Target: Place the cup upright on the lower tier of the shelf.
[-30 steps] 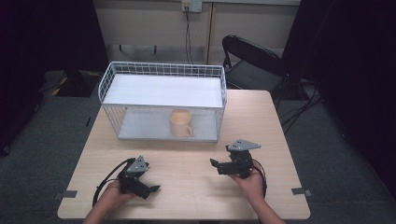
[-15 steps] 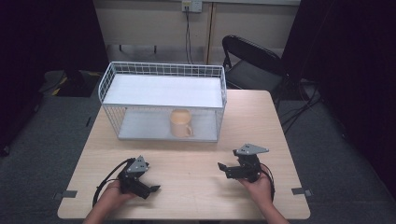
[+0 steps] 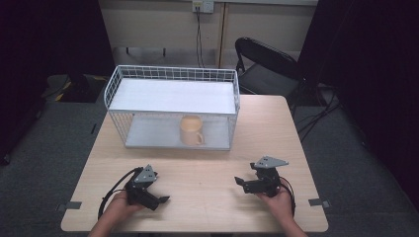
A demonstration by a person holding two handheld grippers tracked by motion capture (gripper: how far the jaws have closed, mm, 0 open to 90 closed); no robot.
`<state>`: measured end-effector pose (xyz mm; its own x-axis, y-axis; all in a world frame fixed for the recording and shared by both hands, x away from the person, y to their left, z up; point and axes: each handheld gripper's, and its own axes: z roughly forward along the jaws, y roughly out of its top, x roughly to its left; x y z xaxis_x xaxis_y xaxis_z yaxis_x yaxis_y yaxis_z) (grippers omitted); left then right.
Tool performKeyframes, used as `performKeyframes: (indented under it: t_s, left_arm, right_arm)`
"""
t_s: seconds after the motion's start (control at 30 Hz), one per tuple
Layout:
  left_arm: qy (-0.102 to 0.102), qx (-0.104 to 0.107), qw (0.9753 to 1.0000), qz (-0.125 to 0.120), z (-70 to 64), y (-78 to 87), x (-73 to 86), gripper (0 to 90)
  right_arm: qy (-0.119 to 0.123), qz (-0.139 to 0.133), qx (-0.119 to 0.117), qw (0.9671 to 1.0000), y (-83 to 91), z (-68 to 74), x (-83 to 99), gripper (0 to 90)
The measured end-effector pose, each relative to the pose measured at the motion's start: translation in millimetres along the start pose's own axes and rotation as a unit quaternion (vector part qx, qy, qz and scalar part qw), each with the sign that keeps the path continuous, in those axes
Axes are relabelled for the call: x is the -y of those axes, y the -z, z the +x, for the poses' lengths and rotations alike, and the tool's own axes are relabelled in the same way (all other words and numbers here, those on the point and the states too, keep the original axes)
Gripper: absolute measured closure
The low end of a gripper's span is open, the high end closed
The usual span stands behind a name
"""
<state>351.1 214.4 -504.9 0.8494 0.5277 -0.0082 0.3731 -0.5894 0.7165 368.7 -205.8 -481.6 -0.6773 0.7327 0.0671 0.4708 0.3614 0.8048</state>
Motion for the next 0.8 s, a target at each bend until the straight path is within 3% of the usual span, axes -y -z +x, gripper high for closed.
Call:
performKeyframes:
  t_s: [0.6, 0.8]
  left_arm:
    - [0.001, -0.001, 1.0, 0.0, -0.2, 0.0, 0.0, 0.6]
    - [0.001, -0.001, 1.0, 0.0, -0.1, 0.1, 0.0, 0.6]
  right_arm:
    - [0.02, 0.026, -0.002, 0.9995, 1.6, -4.7, 21.0, 14.5]
    - [0.04, 0.034, -0.003, 0.9986, -2.3, 0.2, 22.1, 14.7]
